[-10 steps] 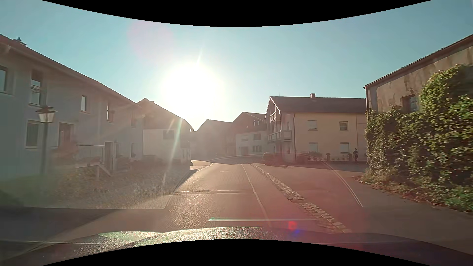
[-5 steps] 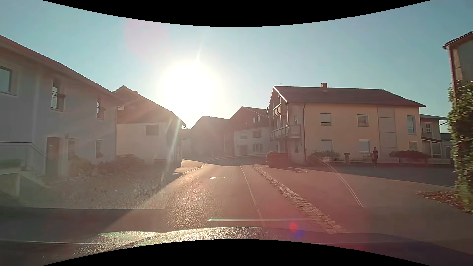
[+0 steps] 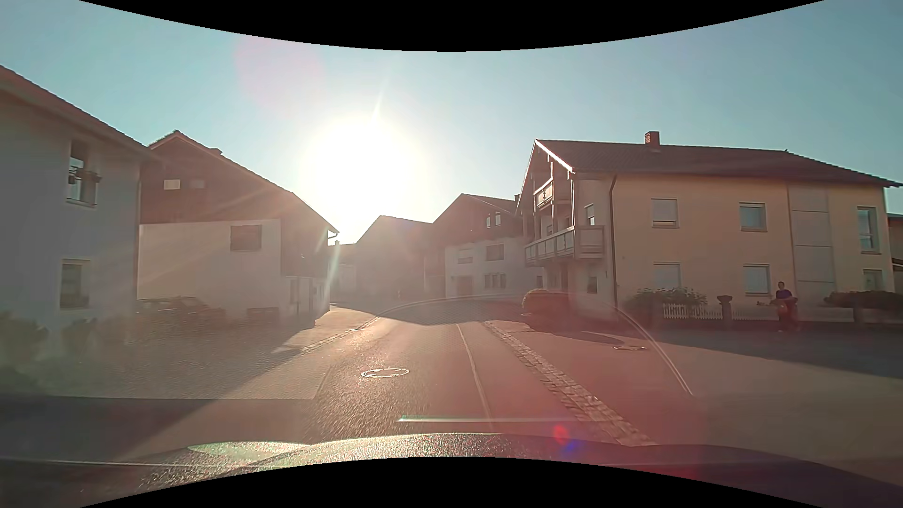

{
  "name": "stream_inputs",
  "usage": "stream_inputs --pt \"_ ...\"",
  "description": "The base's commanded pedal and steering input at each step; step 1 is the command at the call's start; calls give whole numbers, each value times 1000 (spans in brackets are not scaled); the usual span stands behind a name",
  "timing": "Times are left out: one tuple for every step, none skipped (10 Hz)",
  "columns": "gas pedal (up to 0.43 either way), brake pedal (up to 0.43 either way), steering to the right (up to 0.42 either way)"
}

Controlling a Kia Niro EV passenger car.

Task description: Follow the waypoints while adhering to traffic rules and regulations

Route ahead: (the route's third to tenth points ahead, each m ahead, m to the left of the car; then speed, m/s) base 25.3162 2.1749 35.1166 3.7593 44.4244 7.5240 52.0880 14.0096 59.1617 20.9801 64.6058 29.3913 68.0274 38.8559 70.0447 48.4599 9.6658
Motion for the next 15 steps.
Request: stream_inputs --pt "110 0 -6" --pt "110 0 -7" --pt "98 0 -10" --pt "87 0 -12" --pt "79 0 -13" --pt "79 0 -13" --pt "79 0 -13" --pt "79 0 -12" --pt "79 0 -5" --pt "67 0 -1" --pt "67 0 -1" --pt "59 0 -2" --pt "39 0 -2" --pt "28 0 -4" --pt "28 0 -10"
